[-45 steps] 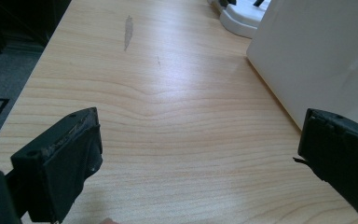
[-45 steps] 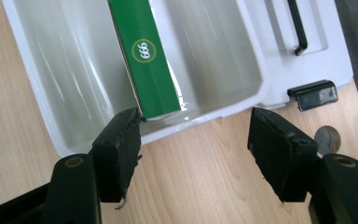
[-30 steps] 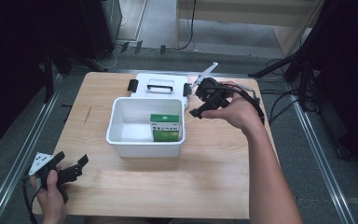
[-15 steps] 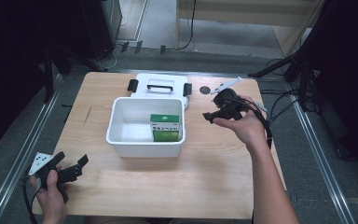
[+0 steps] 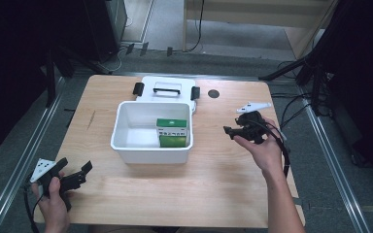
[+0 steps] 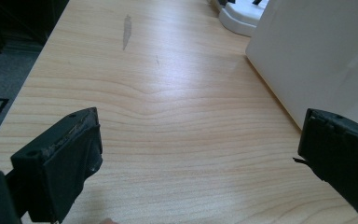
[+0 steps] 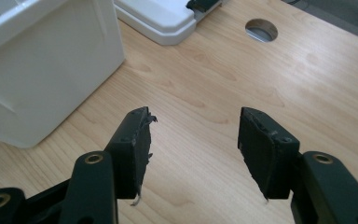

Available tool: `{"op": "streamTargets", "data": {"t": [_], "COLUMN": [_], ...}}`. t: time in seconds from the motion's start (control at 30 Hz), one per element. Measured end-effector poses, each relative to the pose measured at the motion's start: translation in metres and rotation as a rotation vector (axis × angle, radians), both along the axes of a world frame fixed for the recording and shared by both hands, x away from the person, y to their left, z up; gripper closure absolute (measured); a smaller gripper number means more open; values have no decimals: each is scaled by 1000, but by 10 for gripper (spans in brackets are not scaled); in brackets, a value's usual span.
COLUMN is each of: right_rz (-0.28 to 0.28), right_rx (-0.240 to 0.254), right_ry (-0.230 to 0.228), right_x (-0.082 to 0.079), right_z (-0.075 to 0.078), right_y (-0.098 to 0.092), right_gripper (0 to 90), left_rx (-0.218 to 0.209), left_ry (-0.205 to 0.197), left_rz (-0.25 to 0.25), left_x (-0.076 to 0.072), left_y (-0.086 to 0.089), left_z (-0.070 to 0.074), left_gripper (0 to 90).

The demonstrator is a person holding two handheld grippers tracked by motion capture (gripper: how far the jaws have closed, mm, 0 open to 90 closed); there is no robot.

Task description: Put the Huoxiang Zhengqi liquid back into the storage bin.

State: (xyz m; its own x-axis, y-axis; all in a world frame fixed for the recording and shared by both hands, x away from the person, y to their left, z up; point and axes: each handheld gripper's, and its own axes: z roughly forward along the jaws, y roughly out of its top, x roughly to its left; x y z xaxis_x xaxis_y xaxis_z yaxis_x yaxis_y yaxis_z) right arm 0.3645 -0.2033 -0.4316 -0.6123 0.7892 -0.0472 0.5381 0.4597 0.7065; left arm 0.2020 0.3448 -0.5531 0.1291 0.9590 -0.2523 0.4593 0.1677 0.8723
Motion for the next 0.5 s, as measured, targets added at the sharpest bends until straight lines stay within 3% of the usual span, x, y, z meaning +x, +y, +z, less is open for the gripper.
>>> {"op": "streamTargets", "data": {"t": [0.1,0.2,0.3,0.4,0.5], "right_rz": [-64,-146,-206,-225,-232], "right_rx": [17,41,29,46,75], "right_ry": [4,-30,-99,-96,-114], "right_x": [-11,-23,-35,-40,-46], "right_z": [-8,-14,-20,-27,-33], "right_y": [-4,-8,-11,-16,-24], "right_gripper": [451,416,272,111,22], "left_rx": [0,2,3,2,2], "left_ry": [2,1,1,2,0], "left_rz": [-1,-1,-1,-3,-3], "left_x": [0,0,0,0,0], "left_y": [0,0,0,0,0], "left_z": [0,0,0,0,0], "left_gripper": [6,6,6,6,6]}}
